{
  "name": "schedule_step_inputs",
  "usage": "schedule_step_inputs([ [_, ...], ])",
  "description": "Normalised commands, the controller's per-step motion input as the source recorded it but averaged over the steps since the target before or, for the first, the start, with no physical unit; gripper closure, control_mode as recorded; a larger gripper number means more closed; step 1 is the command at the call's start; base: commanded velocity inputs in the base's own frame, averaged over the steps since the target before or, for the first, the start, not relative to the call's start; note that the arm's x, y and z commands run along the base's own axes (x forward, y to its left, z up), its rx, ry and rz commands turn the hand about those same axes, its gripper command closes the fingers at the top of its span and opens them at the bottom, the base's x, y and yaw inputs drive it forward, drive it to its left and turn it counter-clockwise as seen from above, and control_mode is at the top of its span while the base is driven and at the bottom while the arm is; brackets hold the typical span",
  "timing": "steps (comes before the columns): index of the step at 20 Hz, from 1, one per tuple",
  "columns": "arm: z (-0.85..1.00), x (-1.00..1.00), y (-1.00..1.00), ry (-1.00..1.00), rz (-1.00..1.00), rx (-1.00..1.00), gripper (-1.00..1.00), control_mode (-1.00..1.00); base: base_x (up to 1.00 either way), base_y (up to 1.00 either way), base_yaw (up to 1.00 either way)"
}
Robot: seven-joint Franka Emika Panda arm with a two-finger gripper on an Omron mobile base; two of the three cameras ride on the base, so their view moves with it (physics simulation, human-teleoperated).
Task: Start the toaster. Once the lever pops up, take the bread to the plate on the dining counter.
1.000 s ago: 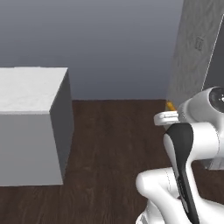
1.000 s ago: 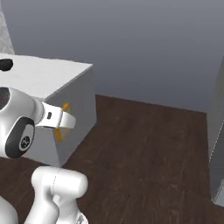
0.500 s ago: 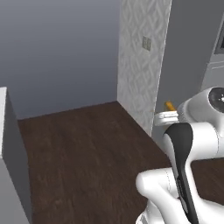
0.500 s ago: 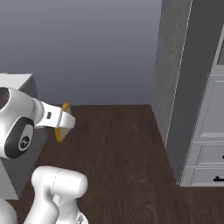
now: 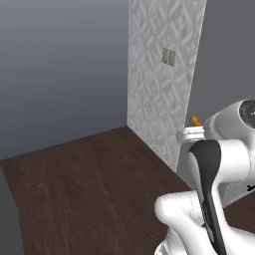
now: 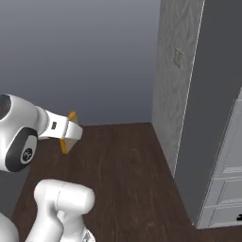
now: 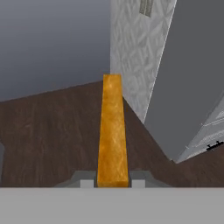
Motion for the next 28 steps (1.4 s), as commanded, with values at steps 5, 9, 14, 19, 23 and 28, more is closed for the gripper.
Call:
schedule_step_inputs([
  [5,0.00,0.00,0.00,0.00,0.00,0.00,1.00,1.00,1.00,0.45,0.09],
  [9,0.00,0.00,0.00,0.00,0.00,0.00,1.00,1.00,1.00,0.04,0.14],
  [14,0.00,0.00,0.00,0.00,0.00,0.00,1.00,1.00,1.00,0.00,0.19],
  [19,0.00,0.00,0.00,0.00,0.00,0.00,1.00,1.00,1.00,0.00,0.22],
  [23,0.00,0.00,0.00,0.00,0.00,0.00,1.00,1.00,1.00,0.00,0.27],
  [28,0.00,0.00,0.00,0.00,0.00,0.00,1.00,1.00,1.00,0.00,0.45],
])
